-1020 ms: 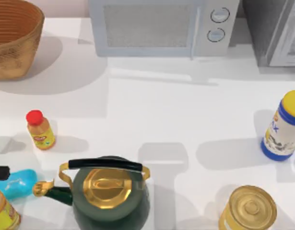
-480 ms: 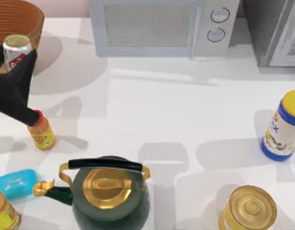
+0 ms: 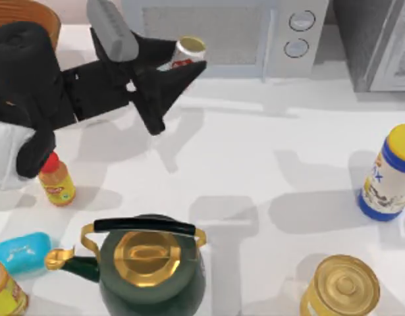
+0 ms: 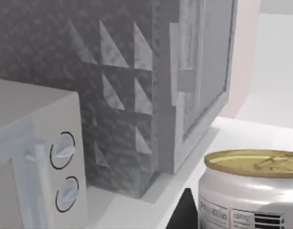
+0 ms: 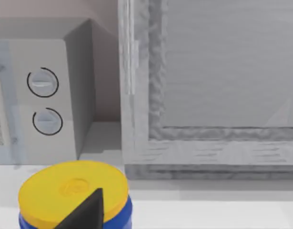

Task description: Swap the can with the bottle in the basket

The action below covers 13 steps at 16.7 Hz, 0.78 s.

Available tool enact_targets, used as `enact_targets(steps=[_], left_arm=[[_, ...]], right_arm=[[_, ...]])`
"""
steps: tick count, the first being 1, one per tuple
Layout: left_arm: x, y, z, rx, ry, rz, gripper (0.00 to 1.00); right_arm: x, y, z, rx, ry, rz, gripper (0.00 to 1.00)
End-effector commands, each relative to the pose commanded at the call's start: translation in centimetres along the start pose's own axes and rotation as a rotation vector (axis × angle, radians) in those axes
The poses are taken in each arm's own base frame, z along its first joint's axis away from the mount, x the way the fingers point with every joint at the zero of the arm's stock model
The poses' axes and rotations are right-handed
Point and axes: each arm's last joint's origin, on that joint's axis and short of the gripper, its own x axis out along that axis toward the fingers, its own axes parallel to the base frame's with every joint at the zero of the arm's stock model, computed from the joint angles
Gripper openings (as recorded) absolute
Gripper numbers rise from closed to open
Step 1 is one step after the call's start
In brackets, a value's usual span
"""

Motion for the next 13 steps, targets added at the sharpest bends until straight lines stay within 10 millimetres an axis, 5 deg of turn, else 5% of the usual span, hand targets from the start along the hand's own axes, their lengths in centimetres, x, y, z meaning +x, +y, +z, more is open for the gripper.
enact_targets(steps=[4, 8, 13], left_arm=[[5.5, 1.9, -8.2, -0.015, 0.013, -0.248, 0.0], [7.5, 2.5, -15.2, -0.016, 0.015, -0.399, 0.0], [7.4, 3.3, -18.3, -0.006, 0.009, -0.439, 0.0]], right_arm=[[0.0, 0.0, 0.0, 0.0, 0.0, 0.0, 1.0], [0.0, 0.0, 0.0, 0.0, 0.0, 0.0, 1.0], [0.0, 0.0, 0.0, 0.0, 0.0, 0.0, 1.0]])
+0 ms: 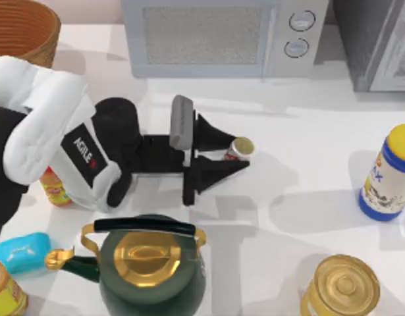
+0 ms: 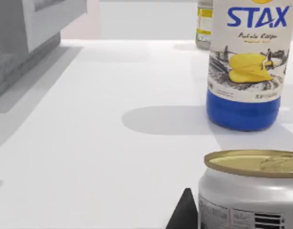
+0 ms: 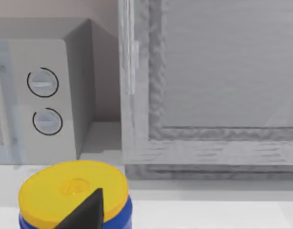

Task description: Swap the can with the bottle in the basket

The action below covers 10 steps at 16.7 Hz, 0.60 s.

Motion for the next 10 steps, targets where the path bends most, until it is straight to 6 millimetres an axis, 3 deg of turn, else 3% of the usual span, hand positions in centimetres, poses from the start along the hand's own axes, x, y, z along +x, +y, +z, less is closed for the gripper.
enact_targets(steps=[4, 10], left_arm=[[0.0, 0.0, 0.0, 0.0, 0.0, 0.0, 0.0], [0.0, 0.0, 0.0, 0.0, 0.0, 0.0, 0.45]], right_arm=[[0.0, 0.0, 0.0, 0.0, 0.0, 0.0, 1.0], [0.0, 0.0, 0.0, 0.0, 0.0, 0.0, 1.0]])
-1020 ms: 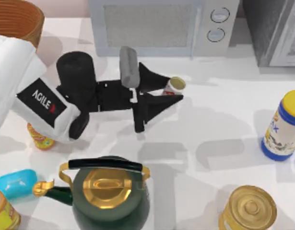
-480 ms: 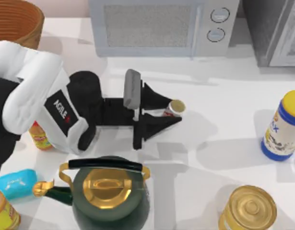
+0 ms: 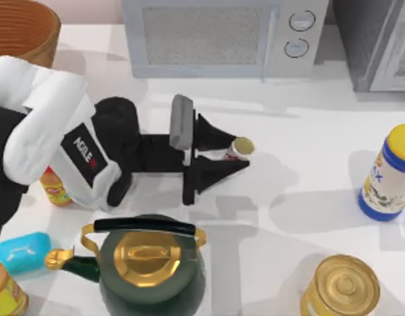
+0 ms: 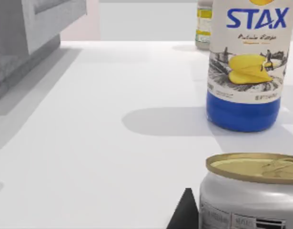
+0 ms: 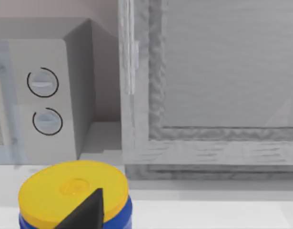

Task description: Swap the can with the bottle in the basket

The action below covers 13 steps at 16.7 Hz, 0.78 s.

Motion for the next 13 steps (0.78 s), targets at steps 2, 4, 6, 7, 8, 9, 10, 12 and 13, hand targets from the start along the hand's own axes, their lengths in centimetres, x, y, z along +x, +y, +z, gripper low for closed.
enact_targets(steps=[2, 4, 6, 7, 8, 9, 10, 12, 13], left_arm=[[0.0, 0.0, 0.0, 0.0, 0.0, 0.0, 0.6], [0.0, 0.0, 0.0, 0.0, 0.0, 0.0, 0.75], [0.0, 0.0, 0.0, 0.0, 0.0, 0.0, 0.9], [0.0, 0.0, 0.0, 0.0, 0.0, 0.0, 0.98], [0.0, 0.0, 0.0, 0.0, 0.0, 0.0, 1.0], [0.0, 0.0, 0.0, 0.0, 0.0, 0.0, 1.0], [0.0, 0.0, 0.0, 0.0, 0.0, 0.0, 1.0], [0.0, 0.0, 0.0, 0.0, 0.0, 0.0, 1.0], [0.0, 0.0, 0.0, 0.0, 0.0, 0.0, 1.0]], right_arm=[[0.0, 0.0, 0.0, 0.0, 0.0, 0.0, 1.0], [0.0, 0.0, 0.0, 0.0, 0.0, 0.0, 1.0], [0.0, 0.0, 0.0, 0.0, 0.0, 0.0, 1.0], [0.0, 0.0, 0.0, 0.0, 0.0, 0.0, 1.0], [0.0, 0.0, 0.0, 0.0, 0.0, 0.0, 1.0], [0.0, 0.0, 0.0, 0.0, 0.0, 0.0, 1.0], [0.0, 0.0, 0.0, 0.0, 0.0, 0.0, 1.0], [0.0, 0.0, 0.0, 0.0, 0.0, 0.0, 1.0], [0.0, 0.0, 0.0, 0.0, 0.0, 0.0, 1.0]])
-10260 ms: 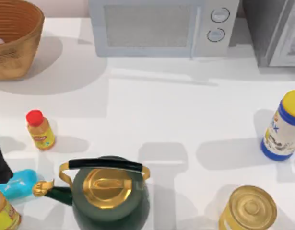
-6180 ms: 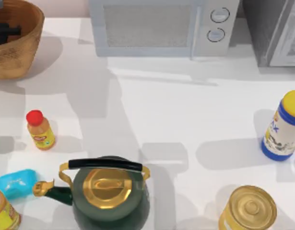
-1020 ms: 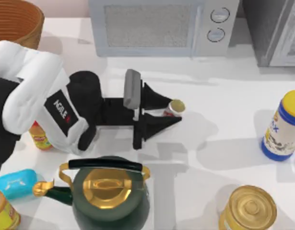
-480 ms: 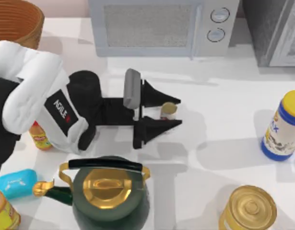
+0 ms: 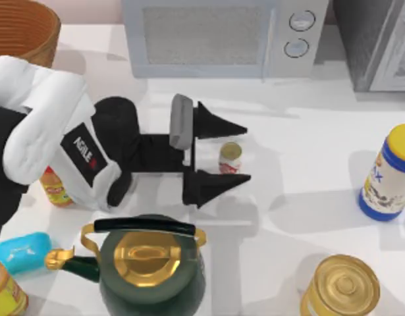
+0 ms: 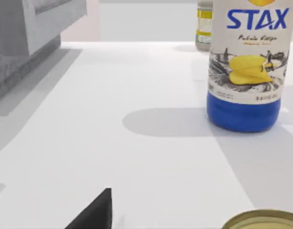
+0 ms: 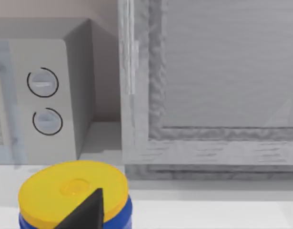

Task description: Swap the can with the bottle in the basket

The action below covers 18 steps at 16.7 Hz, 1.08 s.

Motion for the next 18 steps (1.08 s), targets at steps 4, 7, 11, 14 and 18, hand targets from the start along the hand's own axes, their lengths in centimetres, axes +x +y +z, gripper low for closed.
enact_targets(steps=[4, 7, 11, 14, 18], left_arm=[[0.1, 0.0, 0.0, 0.0, 0.0, -0.002, 1.0], [0.5, -0.5, 1.4, -0.012, 0.008, 0.018, 1.0], [-0.2, -1.7, 6.6, -0.034, 0.027, 0.122, 1.0], [-2.1, -3.8, 12.5, -0.033, 0.037, 0.253, 1.0], [-6.3, -9.4, 19.9, -0.005, 0.039, 0.483, 1.0]], right_arm=[[0.0, 0.0, 0.0, 0.0, 0.0, 0.0, 1.0], [0.0, 0.0, 0.0, 0.0, 0.0, 0.0, 1.0], [0.0, 0.0, 0.0, 0.0, 0.0, 0.0, 1.0], [0.0, 0.0, 0.0, 0.0, 0.0, 0.0, 1.0], [0.0, 0.0, 0.0, 0.0, 0.0, 0.0, 1.0]])
